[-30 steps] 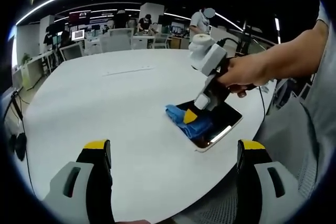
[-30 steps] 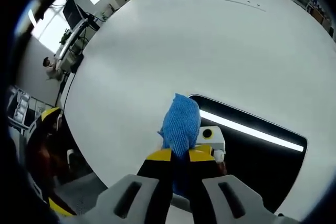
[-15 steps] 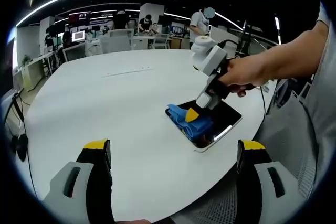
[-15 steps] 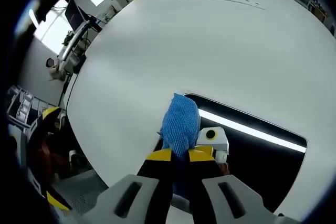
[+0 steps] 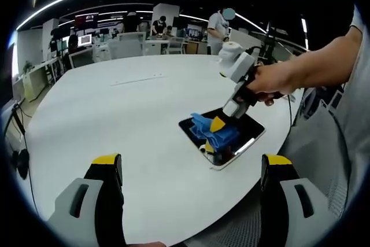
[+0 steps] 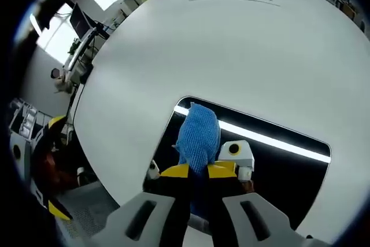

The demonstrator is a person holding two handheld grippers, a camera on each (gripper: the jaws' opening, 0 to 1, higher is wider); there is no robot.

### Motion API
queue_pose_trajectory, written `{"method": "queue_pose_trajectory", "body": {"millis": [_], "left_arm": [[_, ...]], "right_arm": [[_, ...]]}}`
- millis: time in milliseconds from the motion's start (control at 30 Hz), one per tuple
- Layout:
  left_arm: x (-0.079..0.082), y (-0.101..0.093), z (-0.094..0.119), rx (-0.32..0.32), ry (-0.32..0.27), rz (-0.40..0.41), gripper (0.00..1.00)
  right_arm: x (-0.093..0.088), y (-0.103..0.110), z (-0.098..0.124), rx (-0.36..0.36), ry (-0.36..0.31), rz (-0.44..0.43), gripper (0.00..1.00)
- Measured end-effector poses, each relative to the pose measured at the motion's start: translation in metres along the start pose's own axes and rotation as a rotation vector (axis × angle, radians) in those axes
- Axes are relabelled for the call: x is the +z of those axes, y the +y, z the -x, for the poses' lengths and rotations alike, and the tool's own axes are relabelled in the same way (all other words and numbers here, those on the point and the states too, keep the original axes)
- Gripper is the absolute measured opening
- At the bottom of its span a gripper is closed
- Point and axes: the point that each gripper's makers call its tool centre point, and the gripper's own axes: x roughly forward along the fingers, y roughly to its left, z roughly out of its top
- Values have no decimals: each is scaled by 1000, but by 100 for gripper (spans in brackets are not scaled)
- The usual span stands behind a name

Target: Wipe the mirror surface with the cleaning cloth until all visible marks leave the cleaned area.

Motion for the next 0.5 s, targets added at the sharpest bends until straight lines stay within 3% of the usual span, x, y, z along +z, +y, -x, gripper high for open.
{"method": "queue_pose_trajectory", "body": {"millis": [500], "left_arm": [[1,-7,-6,-26,0,-5,99]], "right_arm": [[-4,-23,4,-5,-13,-27,3]]}}
